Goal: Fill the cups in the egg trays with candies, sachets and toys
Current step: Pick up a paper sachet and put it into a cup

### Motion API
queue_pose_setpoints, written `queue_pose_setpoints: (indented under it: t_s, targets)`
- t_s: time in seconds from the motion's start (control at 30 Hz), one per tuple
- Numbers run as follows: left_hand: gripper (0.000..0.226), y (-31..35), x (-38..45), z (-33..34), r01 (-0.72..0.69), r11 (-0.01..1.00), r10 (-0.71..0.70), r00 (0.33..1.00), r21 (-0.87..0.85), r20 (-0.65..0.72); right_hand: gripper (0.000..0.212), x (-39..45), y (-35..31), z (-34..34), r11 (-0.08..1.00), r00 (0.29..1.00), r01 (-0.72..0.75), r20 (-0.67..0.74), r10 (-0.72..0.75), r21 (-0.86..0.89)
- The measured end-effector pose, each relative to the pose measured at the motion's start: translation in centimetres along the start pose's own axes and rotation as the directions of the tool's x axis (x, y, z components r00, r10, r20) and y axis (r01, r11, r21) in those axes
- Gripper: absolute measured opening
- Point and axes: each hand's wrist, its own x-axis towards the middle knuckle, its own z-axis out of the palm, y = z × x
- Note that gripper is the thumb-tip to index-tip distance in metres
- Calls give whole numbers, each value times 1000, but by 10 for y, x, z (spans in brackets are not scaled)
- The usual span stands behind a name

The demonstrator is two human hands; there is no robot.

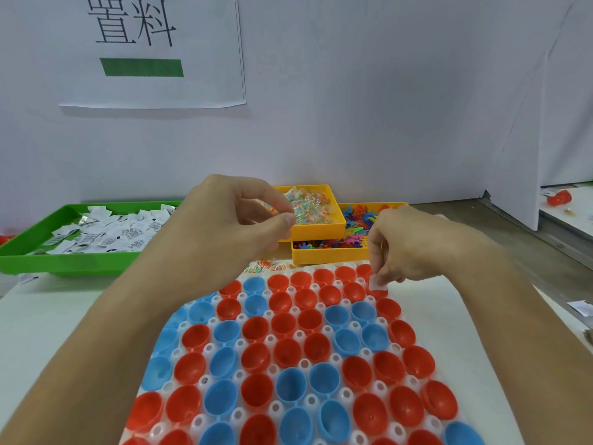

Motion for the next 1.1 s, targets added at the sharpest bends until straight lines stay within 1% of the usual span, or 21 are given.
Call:
queue_pose_setpoints:
  t_s: [0.23, 0.47, 0.6, 0.73, 0.83, 0.97, 1.0, 1.1]
  targets:
    - [5, 0, 0, 0, 2, 1000, -2, 1000, -4, -3, 12, -1, 7, -2, 1000, 998, -1, 61, 1, 3]
    - [5, 0, -1, 0, 4, 1000, -4, 1000, -3, -6, 13, 2, 7, 1, 999, 999, -39, 30, 38, 22]
    - [5, 0, 0, 0, 4, 1000, -4, 1000, -13, -5, 18, 5, 7, 3, 999, 999, -47, 28, 47, 25]
    - [4, 0, 0, 0, 9, 999, -9, 1000, -33, -1, 14, 7, 9, 5, 997, 998, -56, 26, 55, 55]
    - [4, -1, 0, 0, 10, 1000, -10, 1000, -29, -2, 19, 9, 13, 5, 996, 998, -53, 24, 51, 76]
    - [5, -2, 0, -2, 3, 1000, -3, 1000, 2, -2, 33, 9, 22, 1, 993, 998, -62, 26, 60, 96]
    - [6, -2, 0, -2, 1, 1000, -1, 1000, 11, -3, 32, 8, 27, -2, 992, 997, -70, 22, 68, 109]
    - [9, -3, 0, -4, -1, 1000, 1, 1000, 25, -3, 19, 10, 46, -9, 982, 996, -83, -5, 85, 171]
